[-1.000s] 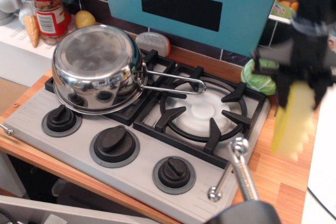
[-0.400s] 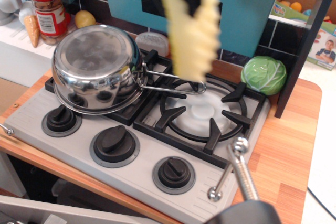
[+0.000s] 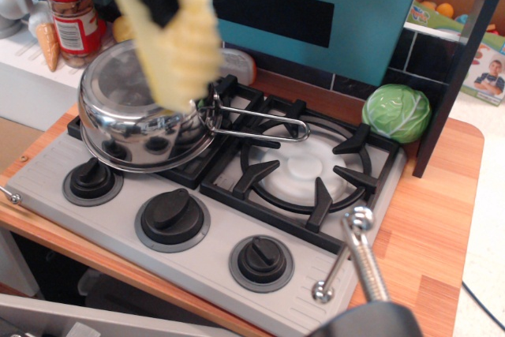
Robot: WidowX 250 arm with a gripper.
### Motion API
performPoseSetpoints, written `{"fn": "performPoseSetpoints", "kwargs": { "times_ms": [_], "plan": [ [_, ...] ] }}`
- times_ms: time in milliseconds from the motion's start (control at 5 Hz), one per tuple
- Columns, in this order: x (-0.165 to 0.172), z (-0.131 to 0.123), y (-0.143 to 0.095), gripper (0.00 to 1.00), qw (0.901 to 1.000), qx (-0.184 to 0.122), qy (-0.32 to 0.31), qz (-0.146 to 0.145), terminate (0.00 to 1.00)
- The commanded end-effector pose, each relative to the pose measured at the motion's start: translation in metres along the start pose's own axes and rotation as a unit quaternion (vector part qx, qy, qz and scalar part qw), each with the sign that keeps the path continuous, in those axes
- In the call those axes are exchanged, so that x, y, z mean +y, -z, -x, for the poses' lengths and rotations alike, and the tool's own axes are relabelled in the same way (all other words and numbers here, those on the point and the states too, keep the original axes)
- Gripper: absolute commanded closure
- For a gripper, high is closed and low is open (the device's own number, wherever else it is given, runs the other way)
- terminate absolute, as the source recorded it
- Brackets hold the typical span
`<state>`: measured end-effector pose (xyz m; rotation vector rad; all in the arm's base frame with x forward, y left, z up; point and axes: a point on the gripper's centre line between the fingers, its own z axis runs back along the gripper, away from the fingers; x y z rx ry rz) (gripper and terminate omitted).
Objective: Wipe pot with sponge
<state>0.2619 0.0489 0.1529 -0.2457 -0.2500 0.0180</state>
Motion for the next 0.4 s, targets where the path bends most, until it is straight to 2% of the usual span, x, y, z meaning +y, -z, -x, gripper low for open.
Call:
{"fn": "performPoseSetpoints", "kwargs": {
  "times_ms": [0, 200],
  "plan": [
    [0.010, -0.003, 0.014, 1.00, 0.9993, -0.013, 0.018, -0.030, 0.00],
    [0.025, -0.002, 0.014, 1.00, 0.9991, -0.014, 0.015, -0.038, 1.00]
  ]
}}
